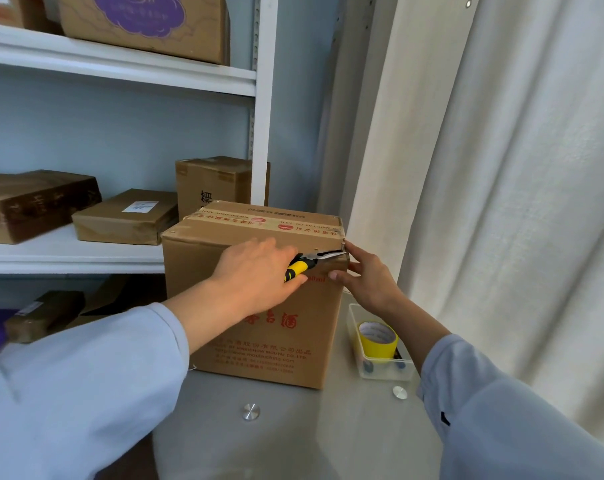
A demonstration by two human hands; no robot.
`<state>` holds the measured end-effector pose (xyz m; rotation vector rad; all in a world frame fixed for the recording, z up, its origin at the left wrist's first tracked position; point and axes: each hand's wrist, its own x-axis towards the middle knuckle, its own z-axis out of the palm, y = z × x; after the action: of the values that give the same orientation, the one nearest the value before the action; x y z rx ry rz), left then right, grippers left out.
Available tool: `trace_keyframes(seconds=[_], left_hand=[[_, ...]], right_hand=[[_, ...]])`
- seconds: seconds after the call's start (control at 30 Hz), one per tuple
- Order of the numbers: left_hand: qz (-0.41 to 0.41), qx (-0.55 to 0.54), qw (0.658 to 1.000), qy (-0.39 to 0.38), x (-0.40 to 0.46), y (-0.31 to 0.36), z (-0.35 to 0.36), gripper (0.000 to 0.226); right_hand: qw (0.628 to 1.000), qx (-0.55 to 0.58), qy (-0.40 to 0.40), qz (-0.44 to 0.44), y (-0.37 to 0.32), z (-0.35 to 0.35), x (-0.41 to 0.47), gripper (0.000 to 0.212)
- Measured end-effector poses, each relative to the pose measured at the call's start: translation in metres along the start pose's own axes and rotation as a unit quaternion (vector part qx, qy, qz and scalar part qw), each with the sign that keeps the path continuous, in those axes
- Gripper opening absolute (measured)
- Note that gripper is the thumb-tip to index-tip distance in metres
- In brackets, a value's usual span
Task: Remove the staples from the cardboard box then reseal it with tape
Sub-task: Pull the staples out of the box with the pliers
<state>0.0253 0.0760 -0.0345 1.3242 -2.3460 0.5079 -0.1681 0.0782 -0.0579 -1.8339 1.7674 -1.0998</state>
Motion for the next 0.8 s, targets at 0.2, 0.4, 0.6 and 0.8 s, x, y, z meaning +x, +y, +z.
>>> trace_keyframes(seconds=[0.2,0.4,0.6,0.8], left_hand=[[0.012,0.032,0.999,0.007,0.0027,0.0010,-0.0023,0.042],[-0.016,-0.028,0.999,-0.002,-0.0003,-0.0001,0.0039,0.045],[-0.032,-0.086,0.996,-0.004,-0.0031,0.0023,0.0054,0.048],[-0.019,-0.034,0.999,0.022,-0.0052,0.0023,0.0037,0.052]], right_hand=[[1.000,0.000,-0.001,-0.001,0.0009,0.0004,0.0000,0.059],[1.000,0.010,0.002,0.009,0.0005,-0.0001,-0.0002,0.062],[1.000,0.003,0.005,0.013,-0.0002,0.0006,-0.0009,0.063],[1.000,0.012,0.001,0.021,-0.0017,0.0015,-0.0017,0.064]])
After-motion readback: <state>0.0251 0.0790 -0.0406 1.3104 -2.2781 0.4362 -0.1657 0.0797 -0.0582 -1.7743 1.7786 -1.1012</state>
